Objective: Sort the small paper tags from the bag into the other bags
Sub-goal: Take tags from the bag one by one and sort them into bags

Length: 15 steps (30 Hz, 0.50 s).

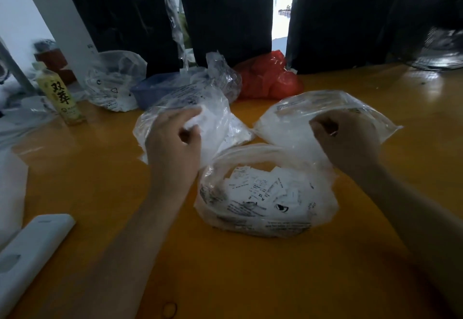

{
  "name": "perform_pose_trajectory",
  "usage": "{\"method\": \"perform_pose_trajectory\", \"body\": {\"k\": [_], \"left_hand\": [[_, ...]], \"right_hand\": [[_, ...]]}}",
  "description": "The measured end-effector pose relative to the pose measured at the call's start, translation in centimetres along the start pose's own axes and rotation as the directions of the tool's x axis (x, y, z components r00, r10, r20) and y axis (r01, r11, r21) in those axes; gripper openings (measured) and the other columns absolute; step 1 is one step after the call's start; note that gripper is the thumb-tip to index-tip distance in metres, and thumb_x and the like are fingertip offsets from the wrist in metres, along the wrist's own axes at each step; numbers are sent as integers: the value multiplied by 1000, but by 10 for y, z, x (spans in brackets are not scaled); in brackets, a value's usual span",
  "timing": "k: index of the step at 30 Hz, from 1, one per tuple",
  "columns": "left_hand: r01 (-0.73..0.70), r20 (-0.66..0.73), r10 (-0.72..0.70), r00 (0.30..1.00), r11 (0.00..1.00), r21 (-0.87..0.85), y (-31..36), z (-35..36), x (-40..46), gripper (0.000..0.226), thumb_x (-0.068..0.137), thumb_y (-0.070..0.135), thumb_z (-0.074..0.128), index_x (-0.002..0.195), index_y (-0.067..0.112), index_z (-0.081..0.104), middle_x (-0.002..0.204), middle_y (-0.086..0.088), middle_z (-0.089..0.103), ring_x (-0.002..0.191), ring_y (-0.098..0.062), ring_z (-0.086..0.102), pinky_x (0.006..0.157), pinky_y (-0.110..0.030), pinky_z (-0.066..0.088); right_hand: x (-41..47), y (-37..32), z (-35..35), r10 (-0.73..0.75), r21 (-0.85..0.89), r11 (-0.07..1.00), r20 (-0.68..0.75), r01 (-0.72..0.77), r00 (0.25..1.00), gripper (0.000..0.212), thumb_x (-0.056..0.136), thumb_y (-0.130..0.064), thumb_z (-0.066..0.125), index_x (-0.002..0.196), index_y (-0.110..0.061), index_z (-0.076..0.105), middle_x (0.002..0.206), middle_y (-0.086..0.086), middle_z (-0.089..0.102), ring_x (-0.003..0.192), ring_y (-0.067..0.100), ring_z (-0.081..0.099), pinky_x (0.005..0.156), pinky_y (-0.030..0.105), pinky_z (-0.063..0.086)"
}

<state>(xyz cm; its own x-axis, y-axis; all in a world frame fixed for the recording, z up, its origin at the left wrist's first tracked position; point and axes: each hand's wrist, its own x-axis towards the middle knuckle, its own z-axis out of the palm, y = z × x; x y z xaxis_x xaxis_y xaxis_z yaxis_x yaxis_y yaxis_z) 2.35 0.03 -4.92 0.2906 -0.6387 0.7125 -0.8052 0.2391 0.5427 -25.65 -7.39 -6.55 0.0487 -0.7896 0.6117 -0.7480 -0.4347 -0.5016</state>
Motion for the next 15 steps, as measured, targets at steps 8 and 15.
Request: {"method": "perform_pose_trajectory", "body": {"k": [8,15], "left_hand": [[-32,319,-121,940,900,436,-38,21,30,25,103,18,57,118,15,77,136,-9,60,127,-33,47,108,-46,38],[102,509,-256,822,945,309,-29,23,37,63,94,40,22,143,30,60,151,-2,56,140,-28,45,116,-46,28]], "right_hand": [[7,42,13,213,-376,923,316,-84,924,29,96,-40,66,120,-25,73,115,8,70,110,24,61,93,37,46],[7,46,12,136,-343,937,175,-69,975,14,97,-18,62,101,-16,75,100,8,70,91,23,62,79,31,43]]}}
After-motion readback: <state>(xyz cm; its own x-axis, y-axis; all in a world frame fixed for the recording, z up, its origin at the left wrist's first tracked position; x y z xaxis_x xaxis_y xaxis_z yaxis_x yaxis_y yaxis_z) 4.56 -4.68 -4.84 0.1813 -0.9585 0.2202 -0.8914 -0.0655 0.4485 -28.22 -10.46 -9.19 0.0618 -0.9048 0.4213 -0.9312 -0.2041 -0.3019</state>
